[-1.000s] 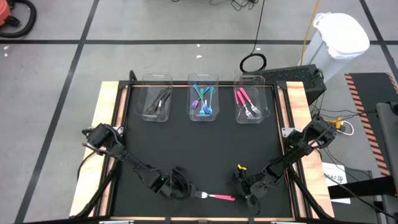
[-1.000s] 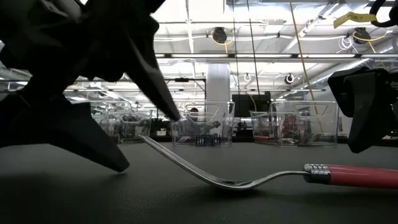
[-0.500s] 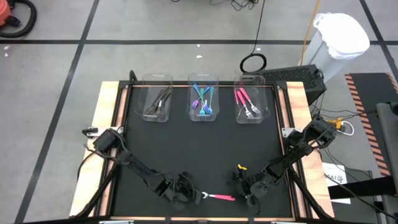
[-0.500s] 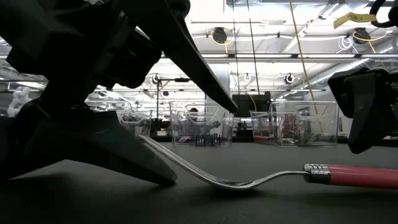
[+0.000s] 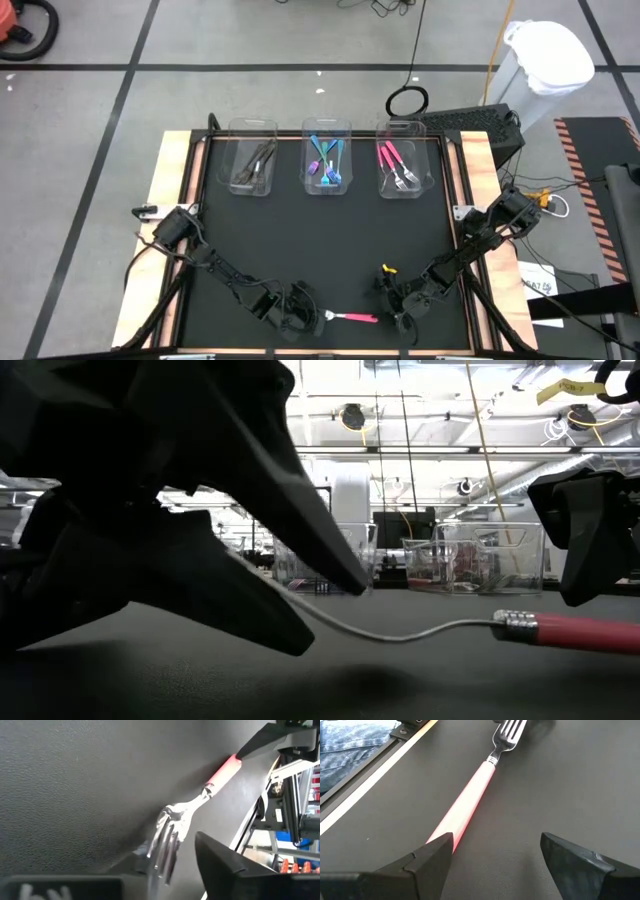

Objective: Sort silverware by color (type)
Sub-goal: Put the pink fork into the right transparent bin

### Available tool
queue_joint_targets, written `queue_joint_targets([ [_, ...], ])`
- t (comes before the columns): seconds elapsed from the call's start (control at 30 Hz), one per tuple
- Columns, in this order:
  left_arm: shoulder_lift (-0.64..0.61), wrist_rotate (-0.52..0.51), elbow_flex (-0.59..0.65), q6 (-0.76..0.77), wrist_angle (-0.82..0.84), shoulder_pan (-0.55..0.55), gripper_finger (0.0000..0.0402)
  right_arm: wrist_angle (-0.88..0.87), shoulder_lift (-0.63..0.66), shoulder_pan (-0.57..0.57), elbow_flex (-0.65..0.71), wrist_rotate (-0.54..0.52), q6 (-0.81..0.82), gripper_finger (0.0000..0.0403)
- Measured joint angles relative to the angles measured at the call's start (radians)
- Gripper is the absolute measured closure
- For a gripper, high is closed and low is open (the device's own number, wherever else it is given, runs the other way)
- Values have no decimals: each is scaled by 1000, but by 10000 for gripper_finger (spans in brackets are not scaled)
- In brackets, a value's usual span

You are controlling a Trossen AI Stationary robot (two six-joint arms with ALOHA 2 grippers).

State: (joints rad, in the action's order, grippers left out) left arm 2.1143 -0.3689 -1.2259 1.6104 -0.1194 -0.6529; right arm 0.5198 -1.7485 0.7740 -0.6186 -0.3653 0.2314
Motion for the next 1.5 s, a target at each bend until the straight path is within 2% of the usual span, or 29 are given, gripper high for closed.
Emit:
queue_joint_targets([
  [0.23, 0, 12, -1, -39, 1, 0, 351, 1, 0, 0, 0, 1, -2, 104],
  [0.4, 0, 5, -1, -63, 4, 0, 386, 3, 1, 0, 0, 3, -3, 104],
  [0.87, 0, -8, 0, -152, -3, 2, 396, -8, 20, 1, 0, 2, -32, 104],
  [0.97, 0, -20, 1, -185, -18, 5, 396, -66, 75, 5, -2, -9, -23, 104],
  [1.1, 1, -27, 3, -249, -53, 10, 396, -242, 192, 16, -30, -59, 34, 101],
  [1.3, 1, -55, 3, -418, -159, 19, 397, -422, 403, 21, -32, -53, 146, 101],
  [1.5, -45, -92, 2, -622, -269, 33, 397, -514, 634, 62, -32, -54, 96, 101],
])
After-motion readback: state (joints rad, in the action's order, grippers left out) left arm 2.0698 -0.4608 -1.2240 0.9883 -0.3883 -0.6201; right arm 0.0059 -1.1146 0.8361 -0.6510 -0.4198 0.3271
